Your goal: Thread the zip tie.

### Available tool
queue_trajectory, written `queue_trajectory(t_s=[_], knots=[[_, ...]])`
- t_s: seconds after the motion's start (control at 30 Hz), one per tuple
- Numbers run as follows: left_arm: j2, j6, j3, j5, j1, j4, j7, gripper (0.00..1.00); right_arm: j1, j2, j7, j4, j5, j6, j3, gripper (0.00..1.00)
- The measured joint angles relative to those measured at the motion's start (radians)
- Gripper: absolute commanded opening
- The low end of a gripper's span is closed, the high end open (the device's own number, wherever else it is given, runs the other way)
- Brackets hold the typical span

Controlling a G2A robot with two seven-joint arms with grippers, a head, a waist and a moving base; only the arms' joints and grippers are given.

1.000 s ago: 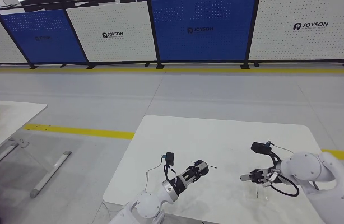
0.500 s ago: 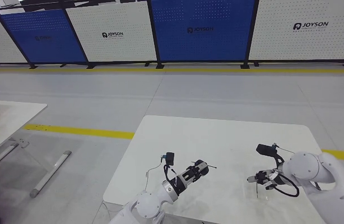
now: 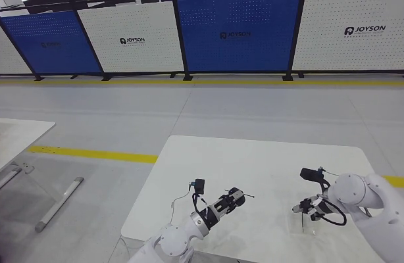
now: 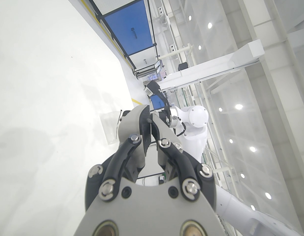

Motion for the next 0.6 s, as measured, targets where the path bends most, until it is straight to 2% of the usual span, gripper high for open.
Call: queue_trajectory(t_s=[0.13,0.27,0.53,0.6], knots=[[0.0,0.0,0.0,0.0,0.0,0.0,0.0,0.0,0.016,-0.014,0.0,0.031,-0.01,0.0,-0.016,0.35],[0.0,0.0,0.0,0.0,0.0,0.0,0.0,0.0,0.025,-0.025,0.0,0.047,-0.017,0.0,-0.025,0.37],[0.0,0.0,0.0,0.0,0.0,0.0,0.0,0.0,0.042,-0.041,0.0,0.077,-0.025,0.0,-0.049,0.24],[0.0,0.0,0.0,0.0,0.0,0.0,0.0,0.0,0.047,-0.045,0.0,0.086,-0.026,0.0,-0.055,0.25]])
